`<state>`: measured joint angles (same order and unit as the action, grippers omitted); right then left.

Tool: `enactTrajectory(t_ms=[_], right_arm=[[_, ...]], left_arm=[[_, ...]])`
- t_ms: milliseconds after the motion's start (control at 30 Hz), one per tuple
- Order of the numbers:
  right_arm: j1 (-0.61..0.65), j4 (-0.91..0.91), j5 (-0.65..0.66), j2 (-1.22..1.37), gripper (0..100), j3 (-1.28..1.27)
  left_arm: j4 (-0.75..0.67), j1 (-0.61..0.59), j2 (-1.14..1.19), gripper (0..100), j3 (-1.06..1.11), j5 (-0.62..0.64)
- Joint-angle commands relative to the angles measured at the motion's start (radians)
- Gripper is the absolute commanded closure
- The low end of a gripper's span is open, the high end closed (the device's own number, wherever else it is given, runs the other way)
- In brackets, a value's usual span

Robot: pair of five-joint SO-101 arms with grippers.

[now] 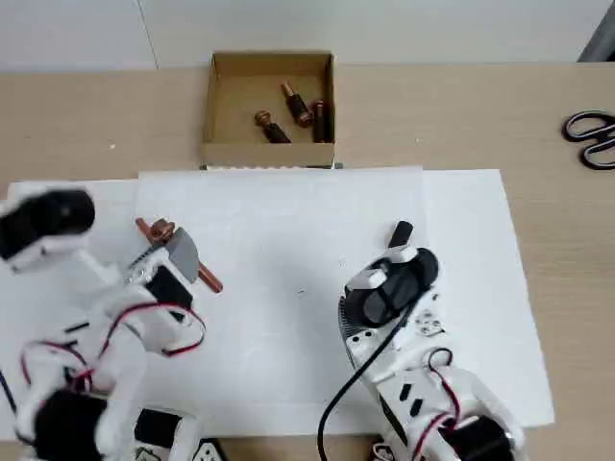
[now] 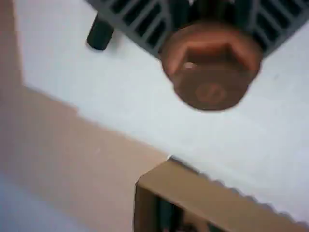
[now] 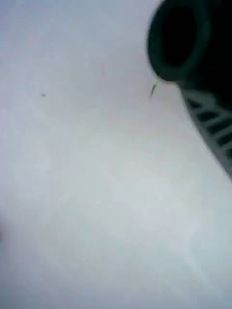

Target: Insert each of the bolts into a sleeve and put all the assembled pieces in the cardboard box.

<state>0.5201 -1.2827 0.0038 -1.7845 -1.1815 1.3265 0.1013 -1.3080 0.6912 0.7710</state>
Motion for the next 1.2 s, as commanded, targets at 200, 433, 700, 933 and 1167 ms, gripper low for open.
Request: enactTrajectory(t_ms=[200,433,700,933,1167], right_arm=[[0.142,0.171,0.149,-0.025,99.6,-0.146],[0.262,0.374,0.153,-0.025,99.6,-0.299],[0.262,0.599,0.226,-0.025,99.6,-0.425],[0.26,0.61,0.226,-0.025,99.6,-0.427],[0.259,0.564,0.224,-0.025,99.6,-0.368]], left_arm=[[-0.321,0.0,-0.322,99,0.389,0.018],[-0.482,0.018,-0.377,99,0.53,0.018],[-0.491,0.244,-0.379,99,0.538,0.015],[-0.488,0.293,-0.374,99,0.539,0.012],[-0.416,0.293,-0.379,99,0.539,-0.06]])
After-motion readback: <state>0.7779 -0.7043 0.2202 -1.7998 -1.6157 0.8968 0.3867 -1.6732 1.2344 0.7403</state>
